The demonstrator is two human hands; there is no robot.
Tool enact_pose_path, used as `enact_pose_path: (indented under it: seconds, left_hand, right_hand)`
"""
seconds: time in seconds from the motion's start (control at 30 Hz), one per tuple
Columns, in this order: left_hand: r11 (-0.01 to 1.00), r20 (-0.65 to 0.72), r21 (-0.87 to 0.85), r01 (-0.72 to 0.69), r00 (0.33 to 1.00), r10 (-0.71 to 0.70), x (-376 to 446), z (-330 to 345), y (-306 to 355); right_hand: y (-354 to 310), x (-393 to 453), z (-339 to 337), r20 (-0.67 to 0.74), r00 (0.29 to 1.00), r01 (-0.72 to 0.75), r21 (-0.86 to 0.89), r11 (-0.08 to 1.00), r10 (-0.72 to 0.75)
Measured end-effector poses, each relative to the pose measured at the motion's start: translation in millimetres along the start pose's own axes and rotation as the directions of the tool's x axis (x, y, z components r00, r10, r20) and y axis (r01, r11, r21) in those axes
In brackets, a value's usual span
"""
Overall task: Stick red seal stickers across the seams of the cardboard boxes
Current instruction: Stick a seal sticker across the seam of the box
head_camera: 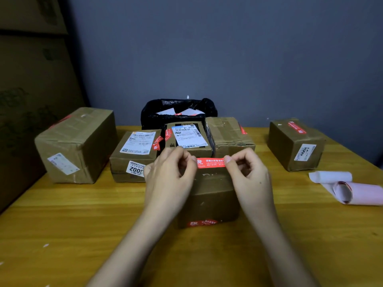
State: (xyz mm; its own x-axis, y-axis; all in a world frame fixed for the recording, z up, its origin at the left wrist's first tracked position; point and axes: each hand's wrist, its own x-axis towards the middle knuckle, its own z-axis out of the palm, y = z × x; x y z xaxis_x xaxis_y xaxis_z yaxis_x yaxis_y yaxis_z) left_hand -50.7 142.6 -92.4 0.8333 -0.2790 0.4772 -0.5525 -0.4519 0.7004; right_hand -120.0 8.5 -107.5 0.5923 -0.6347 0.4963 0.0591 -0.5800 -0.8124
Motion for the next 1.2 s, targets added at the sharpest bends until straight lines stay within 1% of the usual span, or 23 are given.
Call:
enact_pose_path:
  seconds: [0.07, 0.2, 0.27, 0.33, 0.43, 0.57, 0.73, 0.83, 1.1, 1.2]
  left_hand:
    - [0.998, 0.006, 0.048, 0.037, 0.999, -0.038, -1, 2, -3]
    - [0.984, 0.054, 0.114, 0.135, 0.988, -0.142, 1, 3, -7]
    - [0.968, 0.063, 0.198, 0.155, 0.983, -0.17, 2, 4, -8]
    - [0.944, 0.068, 0.3, 0.137, 0.984, -0.164, 3, 4, -7]
    - [0.896, 0.057, 0.436, 0.08, 0.992, -0.116, 4, 3, -3]
    - [0.833, 0.058, 0.553, 0.018, 0.997, -0.06, 4, 4, 2]
    - [0.785, 0.054, 0.619, -0.019, 0.998, -0.018, 3, 4, 2]
    - [0.757, 0.086, 0.652, -0.038, 0.996, -0.024, 3, 4, 2]
    - [0.721, 0.122, 0.689, -0.072, 0.992, -0.018, 4, 6, 0]
    - [0.718, 0.121, 0.691, -0.084, 0.993, -0.001, 3, 6, 0]
  right_hand:
    - [0, 2, 2, 0.021, 1.0, 0.016, -0.058, 0.998, -0.015]
    - [0, 5, 2, 0.099, 0.995, 0.009, -0.18, 0.984, 0.009]
    - [0, 7, 2, 0.13, 0.991, 0.009, -0.266, 0.964, 0.026]
    - [0, 10, 1, 0.136, 0.99, 0.025, -0.35, 0.936, 0.024]
    - [0, 12, 2, 0.146, 0.989, 0.078, -0.449, 0.89, -0.013]
    - [0, 14, 1, 0.212, 0.976, 0.156, -0.542, 0.826, -0.045]
    - [-2, 17, 0, 0.283, 0.958, 0.215, -0.578, 0.787, -0.054]
    - [0, 17, 1, 0.308, 0.95, 0.236, -0.594, 0.769, -0.054]
    - [5, 13, 4, 0.3, 0.946, 0.289, -0.602, 0.744, -0.124]
    - [6, 12, 3, 0.307, 0.943, 0.299, -0.611, 0.734, -0.129]
